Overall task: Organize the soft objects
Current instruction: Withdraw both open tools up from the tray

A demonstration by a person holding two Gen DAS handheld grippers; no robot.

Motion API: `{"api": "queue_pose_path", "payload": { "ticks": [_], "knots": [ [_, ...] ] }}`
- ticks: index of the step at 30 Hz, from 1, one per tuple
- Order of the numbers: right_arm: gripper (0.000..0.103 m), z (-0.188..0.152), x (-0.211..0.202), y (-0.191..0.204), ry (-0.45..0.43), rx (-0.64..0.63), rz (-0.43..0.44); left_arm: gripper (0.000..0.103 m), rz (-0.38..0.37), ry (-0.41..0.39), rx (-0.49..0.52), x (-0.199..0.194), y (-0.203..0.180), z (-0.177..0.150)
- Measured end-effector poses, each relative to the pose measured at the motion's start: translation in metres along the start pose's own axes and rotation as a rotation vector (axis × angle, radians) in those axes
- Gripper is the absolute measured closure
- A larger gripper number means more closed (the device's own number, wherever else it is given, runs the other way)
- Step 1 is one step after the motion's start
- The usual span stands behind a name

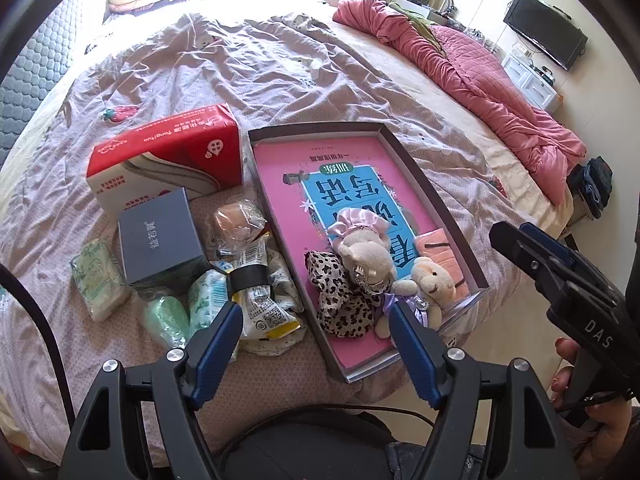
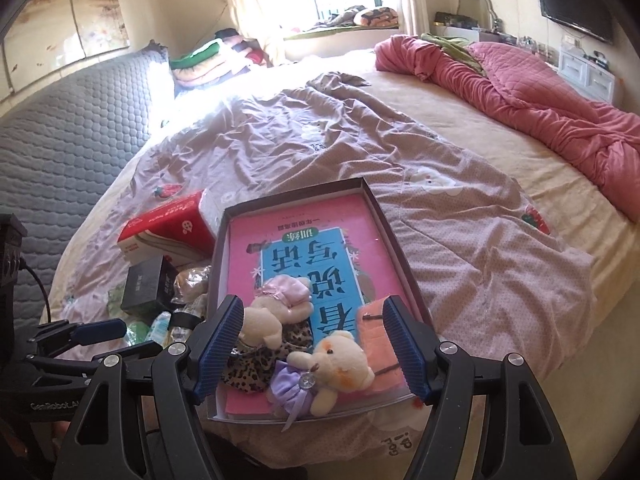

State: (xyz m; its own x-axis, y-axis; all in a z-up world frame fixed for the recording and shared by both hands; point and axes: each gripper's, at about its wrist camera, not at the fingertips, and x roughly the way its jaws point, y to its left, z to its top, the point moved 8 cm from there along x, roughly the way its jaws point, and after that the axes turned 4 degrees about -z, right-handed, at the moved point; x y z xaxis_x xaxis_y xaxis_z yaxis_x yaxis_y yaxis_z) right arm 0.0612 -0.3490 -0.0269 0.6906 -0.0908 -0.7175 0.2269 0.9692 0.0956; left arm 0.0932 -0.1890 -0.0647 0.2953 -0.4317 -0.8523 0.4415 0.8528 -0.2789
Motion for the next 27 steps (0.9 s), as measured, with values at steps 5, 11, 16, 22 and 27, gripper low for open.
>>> {"api": "queue_pose_path", "payload": {
  "ticks": [5, 11, 16, 22, 27],
  "knots": [
    [0.029, 0.010, -0.014, 0.009, -0.030, -0.016, 0.012, 0.028, 0.009, -0.029, -0.004, -0.016, 0.003, 0.003],
    [0.029, 0.016, -0.026, 0.023, -0.057, -0.036, 0.025, 0.028, -0.002, -0.063, -0.016, -0.036, 0.006, 0.003],
    [0.029, 0.019, -0.036, 0.036, -0.074, -0.064, 0.034, 0.028, 0.004, -0.083, -0.015, -0.047, 0.008, 0.002],
    [0.029, 0.020, -0.044, 0.052, -0.079, -0.083, 0.059, 0.028, 0.013, -0.105, -0.011, -0.058, 0.011, -0.001],
    [0.029, 0.018, -0.050, 0.069, -0.079, -0.120, 0.073, 0.028, 0.010, -0.115, -0.036, -0.067, 0.024, -0.002]
  ]
}}
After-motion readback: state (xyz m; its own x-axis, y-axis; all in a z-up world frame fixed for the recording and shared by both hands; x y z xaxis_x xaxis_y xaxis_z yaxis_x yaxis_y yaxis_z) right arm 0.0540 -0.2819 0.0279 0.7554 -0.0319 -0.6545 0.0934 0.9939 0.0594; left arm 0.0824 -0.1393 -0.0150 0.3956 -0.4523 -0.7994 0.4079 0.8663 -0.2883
